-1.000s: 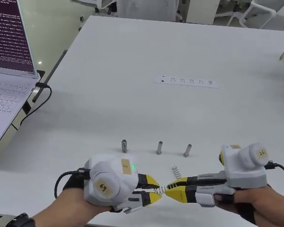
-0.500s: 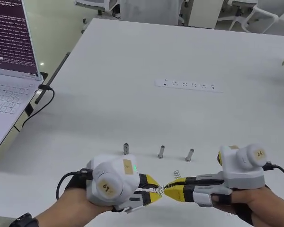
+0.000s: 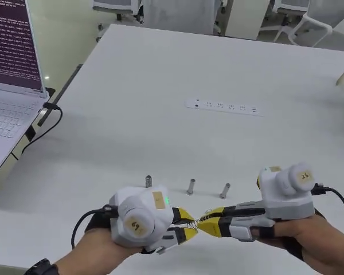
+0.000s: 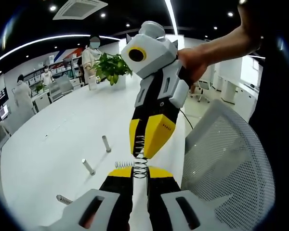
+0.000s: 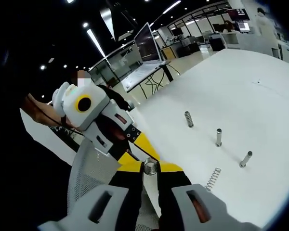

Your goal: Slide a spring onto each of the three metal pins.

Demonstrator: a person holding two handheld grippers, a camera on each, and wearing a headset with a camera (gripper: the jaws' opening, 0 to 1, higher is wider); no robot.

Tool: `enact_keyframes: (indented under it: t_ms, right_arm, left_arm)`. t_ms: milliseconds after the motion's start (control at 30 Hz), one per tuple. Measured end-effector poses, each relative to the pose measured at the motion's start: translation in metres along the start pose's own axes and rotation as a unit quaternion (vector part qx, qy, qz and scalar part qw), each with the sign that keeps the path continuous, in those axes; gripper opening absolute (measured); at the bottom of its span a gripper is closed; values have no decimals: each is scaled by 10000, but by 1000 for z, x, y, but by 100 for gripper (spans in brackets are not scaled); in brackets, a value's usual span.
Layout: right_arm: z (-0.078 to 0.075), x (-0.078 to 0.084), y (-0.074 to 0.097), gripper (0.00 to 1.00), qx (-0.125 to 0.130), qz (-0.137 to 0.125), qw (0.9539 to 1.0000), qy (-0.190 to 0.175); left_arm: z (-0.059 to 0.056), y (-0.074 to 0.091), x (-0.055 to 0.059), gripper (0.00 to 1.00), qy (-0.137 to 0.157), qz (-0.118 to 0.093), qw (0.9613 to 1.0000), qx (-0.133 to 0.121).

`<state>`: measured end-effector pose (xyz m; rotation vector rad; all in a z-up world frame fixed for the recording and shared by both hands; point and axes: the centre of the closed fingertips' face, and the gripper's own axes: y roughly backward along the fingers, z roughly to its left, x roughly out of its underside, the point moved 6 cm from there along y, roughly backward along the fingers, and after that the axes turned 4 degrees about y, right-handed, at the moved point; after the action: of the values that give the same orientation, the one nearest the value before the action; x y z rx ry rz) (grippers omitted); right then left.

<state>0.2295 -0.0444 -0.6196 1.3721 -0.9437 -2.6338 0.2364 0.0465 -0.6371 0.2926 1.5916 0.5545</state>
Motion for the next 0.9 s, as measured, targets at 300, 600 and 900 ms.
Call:
enact_keyframes:
  t_ms: [300,600,900]
  right_arm:
    - [2,-13,20,9,-40,602,9937,941]
    - [7,-27,34,16,-130,1429,9650,2197]
    - [12,-31,39,17,-260,1864,9413,2801]
  left_arm:
    - [-4,-5,-19,1,127,-428,9989,119]
    - [-8,-3,-35,1,120,-689,9972,270]
    - [-10,-4,-42,1,197,-828,9957,371]
